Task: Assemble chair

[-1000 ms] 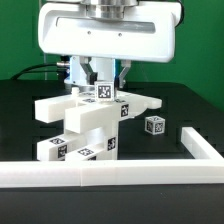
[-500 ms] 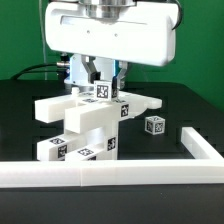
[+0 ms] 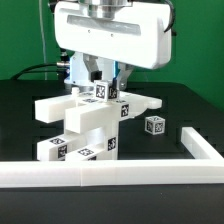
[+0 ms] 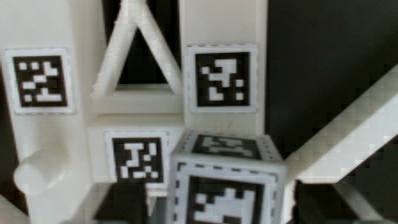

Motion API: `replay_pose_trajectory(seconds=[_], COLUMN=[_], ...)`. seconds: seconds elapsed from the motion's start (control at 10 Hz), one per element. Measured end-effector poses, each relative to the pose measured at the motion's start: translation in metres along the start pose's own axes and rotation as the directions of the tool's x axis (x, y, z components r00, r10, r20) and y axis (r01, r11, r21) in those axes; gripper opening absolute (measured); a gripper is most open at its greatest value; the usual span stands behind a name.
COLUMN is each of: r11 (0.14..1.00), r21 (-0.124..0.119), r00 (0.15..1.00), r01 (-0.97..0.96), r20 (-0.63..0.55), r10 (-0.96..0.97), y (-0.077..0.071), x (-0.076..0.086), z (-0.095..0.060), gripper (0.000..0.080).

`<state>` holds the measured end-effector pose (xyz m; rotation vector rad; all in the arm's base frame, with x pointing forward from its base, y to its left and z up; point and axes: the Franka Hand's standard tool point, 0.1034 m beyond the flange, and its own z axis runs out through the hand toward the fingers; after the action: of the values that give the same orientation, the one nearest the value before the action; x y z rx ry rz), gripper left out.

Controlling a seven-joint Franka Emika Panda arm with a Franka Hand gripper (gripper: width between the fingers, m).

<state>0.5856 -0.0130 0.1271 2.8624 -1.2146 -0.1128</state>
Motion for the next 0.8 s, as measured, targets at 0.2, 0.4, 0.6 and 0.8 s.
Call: replay_pose_trajectory(seconds=[0.2, 0.4, 0.6, 0.8], r11=[0.996, 0.961, 0.921, 0.794], r21=[-0.005, -0.008, -0.011, -0.042], r00=[0.996, 0.960, 0.921, 0.790], r01=[0.094, 0.278, 0.388, 0.606], r20=[-0.012, -0.032, -0.031, -0.085], r10=[-0.094, -0.278, -0.389, -0.607], y=[-0.0029, -0.0057, -0.0053, -0.0072], x=[-0.0008, 0.0017, 0.0021, 0.0039], z=[-0.0008, -0.0024, -0.0023, -0.0017], gripper=[0.0617, 0.0648, 0.0648, 0.0649])
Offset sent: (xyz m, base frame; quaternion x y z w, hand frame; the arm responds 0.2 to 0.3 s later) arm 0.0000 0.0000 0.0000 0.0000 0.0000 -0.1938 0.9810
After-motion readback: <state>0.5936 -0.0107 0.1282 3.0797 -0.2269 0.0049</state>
